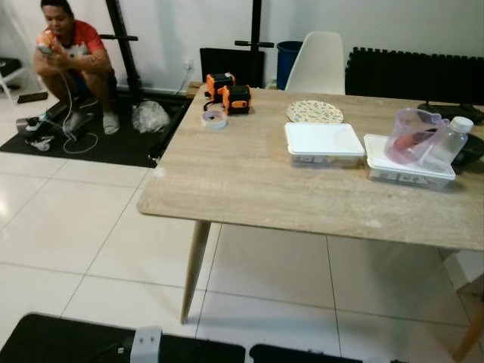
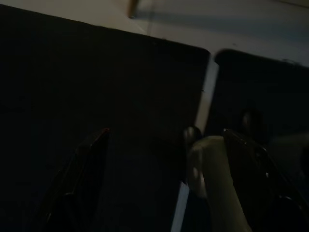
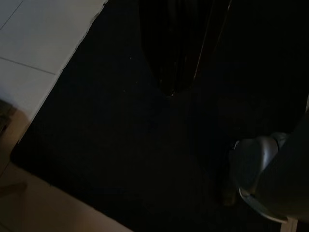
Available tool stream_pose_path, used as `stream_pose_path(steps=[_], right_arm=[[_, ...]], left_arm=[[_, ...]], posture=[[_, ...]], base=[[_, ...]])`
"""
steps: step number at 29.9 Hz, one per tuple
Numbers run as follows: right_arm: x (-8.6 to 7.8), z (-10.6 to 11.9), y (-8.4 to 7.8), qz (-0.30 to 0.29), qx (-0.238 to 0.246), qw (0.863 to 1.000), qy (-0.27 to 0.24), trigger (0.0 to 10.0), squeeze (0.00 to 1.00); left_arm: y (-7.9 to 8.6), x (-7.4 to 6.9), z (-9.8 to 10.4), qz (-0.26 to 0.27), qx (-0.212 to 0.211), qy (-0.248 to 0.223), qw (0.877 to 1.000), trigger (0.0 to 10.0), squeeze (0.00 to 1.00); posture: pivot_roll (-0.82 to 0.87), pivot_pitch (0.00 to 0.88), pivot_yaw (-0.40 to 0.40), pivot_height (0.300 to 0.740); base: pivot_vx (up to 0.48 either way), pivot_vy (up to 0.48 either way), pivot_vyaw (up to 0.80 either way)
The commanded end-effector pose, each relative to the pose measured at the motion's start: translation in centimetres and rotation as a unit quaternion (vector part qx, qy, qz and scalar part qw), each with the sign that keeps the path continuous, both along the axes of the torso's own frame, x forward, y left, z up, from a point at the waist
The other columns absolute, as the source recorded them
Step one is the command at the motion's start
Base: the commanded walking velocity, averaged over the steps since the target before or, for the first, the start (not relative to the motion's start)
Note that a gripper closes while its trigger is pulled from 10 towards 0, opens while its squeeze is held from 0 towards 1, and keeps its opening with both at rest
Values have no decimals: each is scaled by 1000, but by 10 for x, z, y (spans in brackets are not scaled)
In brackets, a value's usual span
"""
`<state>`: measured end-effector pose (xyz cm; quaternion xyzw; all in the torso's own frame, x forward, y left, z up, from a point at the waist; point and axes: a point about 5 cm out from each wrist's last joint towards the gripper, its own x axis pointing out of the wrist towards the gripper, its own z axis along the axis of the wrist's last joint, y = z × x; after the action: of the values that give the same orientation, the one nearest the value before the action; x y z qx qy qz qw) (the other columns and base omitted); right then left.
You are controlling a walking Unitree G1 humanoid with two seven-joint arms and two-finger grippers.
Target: Restocking fridge
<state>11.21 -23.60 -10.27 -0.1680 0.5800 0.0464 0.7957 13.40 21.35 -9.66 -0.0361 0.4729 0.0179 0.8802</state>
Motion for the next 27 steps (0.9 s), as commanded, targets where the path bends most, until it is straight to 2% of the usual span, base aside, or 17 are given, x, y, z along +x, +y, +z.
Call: stream_pose_path(steps=[1, 11, 15, 20, 22, 27], right_arm=[[-3, 0, -3, -8, 0, 1000, 4, 10000, 0], [1, 1, -4, 9, -16, 1000, -1, 10000, 0], [6, 3, -6, 35, -57, 998, -13, 10000, 0], [7, 3, -6, 32, -57, 998, -13, 10000, 0], [5, 2, -3, 3, -33, 999, -9, 10000, 0], [6, 1, 1, -4, -28, 999, -17, 10000, 0]], left_arm=[[-7, -8, -4, -9, -10, 16, 1000, 10000, 0], [-10, -10, -5, -11, -16, 19, 1000, 10000, 0], [-11, -10, -5, -13, -19, 20, 1000, 10000, 0], [-11, -10, -5, -15, -19, 20, 999, 10000, 0], [-11, -10, -5, -18, -20, 20, 999, 10000, 0], [-11, -9, -5, -20, -20, 20, 999, 10000, 0]], posture=[[-74, 0, -24, 740], [-75, 0, -26, 740], [-74, 0, -26, 740], [-75, 0, -21, 740], [-77, 0, -20, 740], [-77, 0, -18, 740]], base=[[0, -352, 0], [0, -383, 0], [180, -403, 0], [247, -406, 0], [251, -407, 0], [147, -411, 0]])
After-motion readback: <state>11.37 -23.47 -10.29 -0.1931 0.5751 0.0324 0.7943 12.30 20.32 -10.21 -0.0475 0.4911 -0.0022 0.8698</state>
